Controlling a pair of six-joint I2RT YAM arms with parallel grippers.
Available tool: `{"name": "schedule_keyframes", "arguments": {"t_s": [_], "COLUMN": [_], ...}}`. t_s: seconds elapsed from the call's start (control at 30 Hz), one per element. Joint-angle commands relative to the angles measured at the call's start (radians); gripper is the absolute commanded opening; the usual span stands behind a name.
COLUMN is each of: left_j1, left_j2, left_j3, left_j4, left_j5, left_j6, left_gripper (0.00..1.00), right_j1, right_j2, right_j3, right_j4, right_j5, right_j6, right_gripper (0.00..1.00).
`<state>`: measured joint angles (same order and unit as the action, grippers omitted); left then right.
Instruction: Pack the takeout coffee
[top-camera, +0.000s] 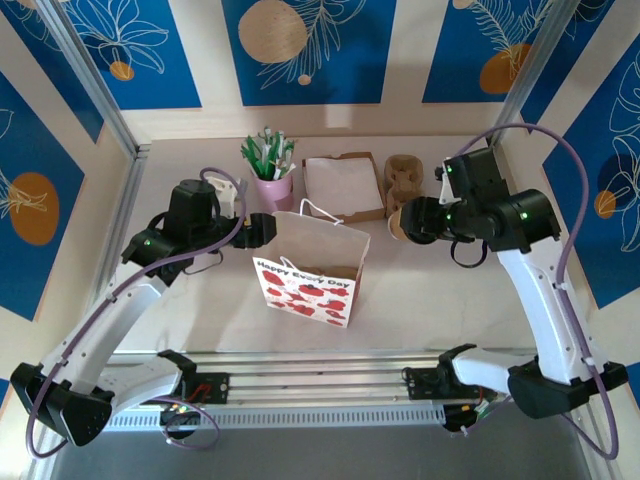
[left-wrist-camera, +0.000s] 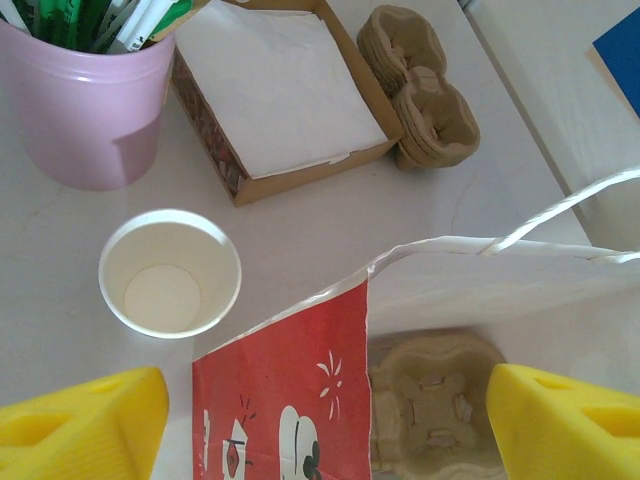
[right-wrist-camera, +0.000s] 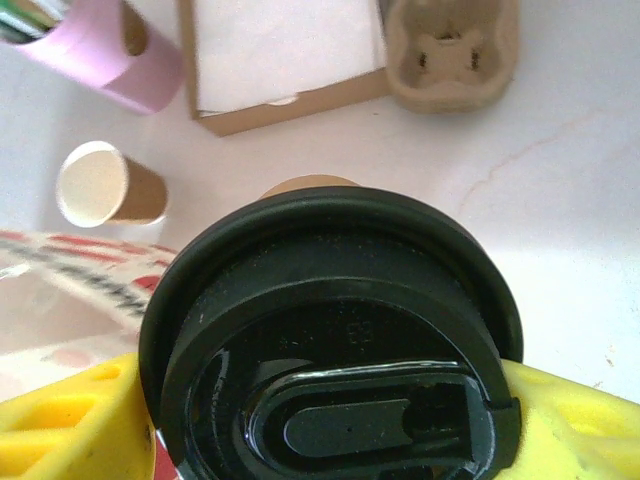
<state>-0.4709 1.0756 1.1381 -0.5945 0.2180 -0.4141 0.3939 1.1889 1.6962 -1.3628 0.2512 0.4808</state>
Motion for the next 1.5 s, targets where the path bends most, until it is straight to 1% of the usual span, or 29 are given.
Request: {"name": "schedule_keyframes", "arguments": {"t_s": [0.0, 0.13, 0.4, 0.57, 0.63, 0.7, 0.8, 0.97, 1.07, 1.23, 1.33, 1.47], "left_j1": [0.015, 0.015, 0.015, 0.015, 0.015, 0.015, 0.014, 0.014, 0.014, 0.014, 0.014, 0.014], "left_j2": [0.005, 0.021, 0.037, 0.049, 0.055, 0.061, 0.073, 0.087, 0.091, 0.093, 0.09, 0.089], "left_j3": [0.043, 0.051, 0.066, 0.075, 0.078, 0.08, 0.086, 0.086, 0.081, 0.075, 0.074, 0.075], "left_j4": [-0.024, -0.04, -0.054, -0.069, -0.074, -0.074, -0.074, -0.079, -0.074, -0.067, -0.066, -0.063], "left_j5": [0.019, 0.011, 0.032, 0.055, 0.06, 0.069, 0.08, 0.083, 0.088, 0.098, 0.096, 0.096], "left_j6": [-0.005, 0.007, 0.015, 0.028, 0.033, 0.035, 0.034, 0.044, 0.044, 0.04, 0.043, 0.043], "left_gripper": [0.79, 0.7, 0.66, 0.59, 0.56, 0.52, 0.5, 0.41, 0.35, 0.29, 0.26, 0.23], "right_j1": [0.08, 0.186, 0.403, 0.529, 0.566, 0.589, 0.612, 0.634, 0.666, 0.723, 0.738, 0.764], "right_j2": [0.012, 0.07, 0.189, 0.275, 0.308, 0.331, 0.359, 0.396, 0.415, 0.43, 0.405, 0.394], "right_j3": [0.113, 0.246, 0.465, 0.574, 0.612, 0.629, 0.639, 0.637, 0.662, 0.778, 0.797, 0.772], "right_j4": [-0.095, -0.164, -0.249, -0.301, -0.318, -0.325, -0.321, -0.33, -0.356, -0.409, -0.408, -0.409], "right_j5": [0.049, 0.112, 0.209, 0.259, 0.269, 0.268, 0.249, 0.222, 0.257, 0.324, 0.324, 0.324], "right_j6": [0.013, 0.024, 0.043, 0.054, 0.056, 0.055, 0.048, 0.044, 0.058, 0.077, 0.092, 0.105], "right_gripper": [0.65, 0.64, 0.63, 0.61, 0.61, 0.61, 0.61, 0.6, 0.6, 0.59, 0.59, 0.58]}}
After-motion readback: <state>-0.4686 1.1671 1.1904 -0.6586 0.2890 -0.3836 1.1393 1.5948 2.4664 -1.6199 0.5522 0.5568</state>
